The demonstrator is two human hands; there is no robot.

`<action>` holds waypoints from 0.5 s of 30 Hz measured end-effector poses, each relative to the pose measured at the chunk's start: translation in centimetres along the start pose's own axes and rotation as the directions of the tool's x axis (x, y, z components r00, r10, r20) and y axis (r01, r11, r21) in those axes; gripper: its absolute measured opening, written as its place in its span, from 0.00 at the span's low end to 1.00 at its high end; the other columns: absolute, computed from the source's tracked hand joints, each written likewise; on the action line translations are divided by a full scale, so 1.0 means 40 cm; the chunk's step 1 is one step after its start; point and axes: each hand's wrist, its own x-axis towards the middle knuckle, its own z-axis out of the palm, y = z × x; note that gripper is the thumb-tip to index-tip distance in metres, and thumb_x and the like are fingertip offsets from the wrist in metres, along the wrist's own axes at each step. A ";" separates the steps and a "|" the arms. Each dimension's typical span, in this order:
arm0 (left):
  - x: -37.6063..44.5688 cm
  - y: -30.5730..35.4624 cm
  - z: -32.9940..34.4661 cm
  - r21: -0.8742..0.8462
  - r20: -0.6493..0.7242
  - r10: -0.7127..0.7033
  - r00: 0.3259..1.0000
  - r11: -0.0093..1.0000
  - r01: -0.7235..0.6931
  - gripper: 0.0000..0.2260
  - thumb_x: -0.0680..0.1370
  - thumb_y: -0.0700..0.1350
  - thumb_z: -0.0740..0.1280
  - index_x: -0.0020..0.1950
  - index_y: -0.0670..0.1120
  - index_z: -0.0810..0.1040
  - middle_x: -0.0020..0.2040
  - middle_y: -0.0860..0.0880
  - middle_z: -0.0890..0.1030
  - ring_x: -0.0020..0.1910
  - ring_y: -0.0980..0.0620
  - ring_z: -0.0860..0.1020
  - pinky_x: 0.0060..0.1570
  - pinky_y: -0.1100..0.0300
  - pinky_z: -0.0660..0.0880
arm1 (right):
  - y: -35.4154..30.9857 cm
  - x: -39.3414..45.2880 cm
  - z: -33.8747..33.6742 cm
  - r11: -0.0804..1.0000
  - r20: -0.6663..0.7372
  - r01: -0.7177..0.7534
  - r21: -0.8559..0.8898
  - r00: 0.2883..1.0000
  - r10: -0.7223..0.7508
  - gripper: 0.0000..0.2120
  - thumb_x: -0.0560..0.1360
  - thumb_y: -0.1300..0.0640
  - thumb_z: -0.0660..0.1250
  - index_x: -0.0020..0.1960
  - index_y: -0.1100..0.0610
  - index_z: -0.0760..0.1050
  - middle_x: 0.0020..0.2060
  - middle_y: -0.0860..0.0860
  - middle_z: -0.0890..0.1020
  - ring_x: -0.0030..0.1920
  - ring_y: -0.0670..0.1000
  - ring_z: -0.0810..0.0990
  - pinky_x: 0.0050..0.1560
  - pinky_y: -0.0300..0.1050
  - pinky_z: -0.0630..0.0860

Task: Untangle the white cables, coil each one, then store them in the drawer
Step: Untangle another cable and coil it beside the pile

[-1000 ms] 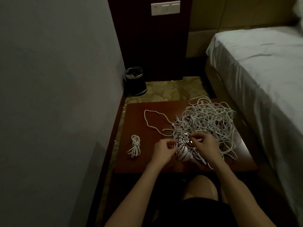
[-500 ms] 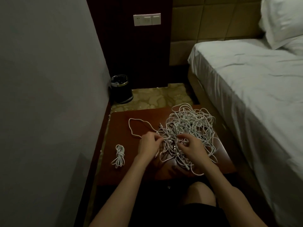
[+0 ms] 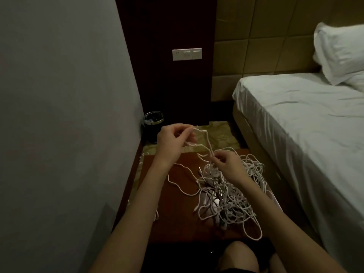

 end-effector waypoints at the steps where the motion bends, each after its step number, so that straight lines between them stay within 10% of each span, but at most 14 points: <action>1: -0.004 -0.015 -0.001 0.017 0.012 -0.010 1.000 1.000 0.010 0.06 0.80 0.42 0.66 0.53 0.44 0.82 0.42 0.49 0.84 0.41 0.58 0.83 0.41 0.65 0.77 | -0.012 0.003 -0.011 0.999 -0.004 0.010 0.041 1.000 -0.010 0.09 0.79 0.55 0.64 0.46 0.58 0.81 0.38 0.52 0.82 0.39 0.54 0.81 0.42 0.47 0.78; 4: -0.028 -0.080 0.016 0.067 0.156 -0.094 0.983 0.994 0.084 0.12 0.79 0.49 0.67 0.61 0.47 0.79 0.54 0.50 0.83 0.54 0.55 0.80 0.53 0.62 0.75 | -0.056 0.009 -0.049 0.986 -0.038 0.061 0.153 0.998 -0.056 0.09 0.79 0.56 0.64 0.44 0.58 0.79 0.38 0.55 0.83 0.41 0.56 0.83 0.45 0.54 0.79; 7: -0.051 -0.128 0.070 -0.003 0.320 -0.185 0.929 0.980 0.197 0.25 0.75 0.52 0.71 0.69 0.48 0.72 0.62 0.50 0.78 0.63 0.53 0.76 0.62 0.58 0.73 | -0.113 0.013 -0.076 0.960 -0.059 0.143 0.241 0.989 -0.133 0.10 0.79 0.60 0.64 0.39 0.56 0.77 0.31 0.48 0.81 0.33 0.44 0.80 0.37 0.40 0.76; 15: -0.043 -0.101 0.178 -0.029 0.288 -0.118 0.950 0.991 0.132 0.18 0.82 0.51 0.62 0.70 0.47 0.68 0.57 0.55 0.75 0.53 0.60 0.75 0.47 0.72 0.70 | -0.265 0.046 -0.143 0.841 -0.101 0.280 0.463 0.959 -0.264 0.10 0.81 0.64 0.60 0.43 0.58 0.75 0.34 0.51 0.80 0.33 0.46 0.80 0.36 0.39 0.77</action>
